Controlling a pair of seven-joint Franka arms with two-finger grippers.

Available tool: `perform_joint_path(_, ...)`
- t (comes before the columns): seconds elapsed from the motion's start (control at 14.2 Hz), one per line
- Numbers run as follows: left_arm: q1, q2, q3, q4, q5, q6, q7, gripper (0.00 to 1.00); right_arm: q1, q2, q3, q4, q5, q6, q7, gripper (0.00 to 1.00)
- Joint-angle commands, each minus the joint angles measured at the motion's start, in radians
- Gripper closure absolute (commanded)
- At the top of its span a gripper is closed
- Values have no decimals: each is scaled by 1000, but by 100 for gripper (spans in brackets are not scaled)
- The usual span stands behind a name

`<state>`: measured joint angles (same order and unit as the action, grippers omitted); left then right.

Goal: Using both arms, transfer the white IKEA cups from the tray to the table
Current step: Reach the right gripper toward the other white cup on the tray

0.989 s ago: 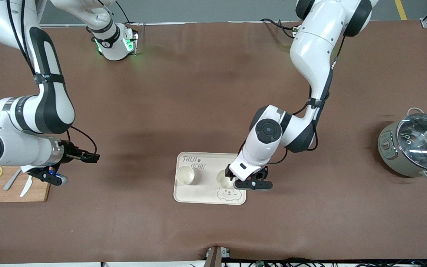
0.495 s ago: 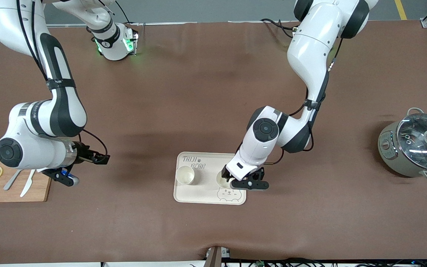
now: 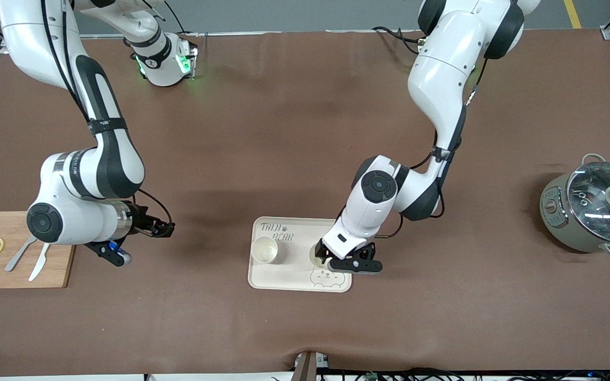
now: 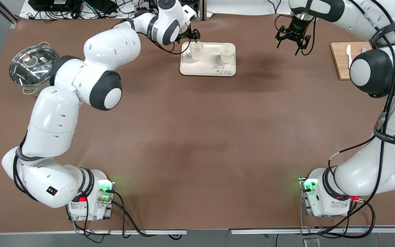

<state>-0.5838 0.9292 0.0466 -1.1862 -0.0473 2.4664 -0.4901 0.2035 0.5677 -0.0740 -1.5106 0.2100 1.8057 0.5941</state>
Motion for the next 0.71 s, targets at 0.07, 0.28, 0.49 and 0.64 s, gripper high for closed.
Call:
perform_joint_path(0.07, -4, 23, 9, 26, 4, 23, -1, 0, 36, 11, -4, 20, 14, 10, 76, 0)
perform_joint_path(0.28, -4, 34, 9, 25, 4, 37, -1, 0, 88, 12, -4, 20, 14, 59, 189, 0)
perform_joint_path(0.49, -4, 43, 10, 22, 4, 45, -2, 0, 114, 14, -3, 20, 15, 96, 250, 0)
perform_joint_path(0.64, -5, 51, 10, 22, 4, 46, -1, 0, 123, 23, -3, 21, 17, 98, 292, 0)
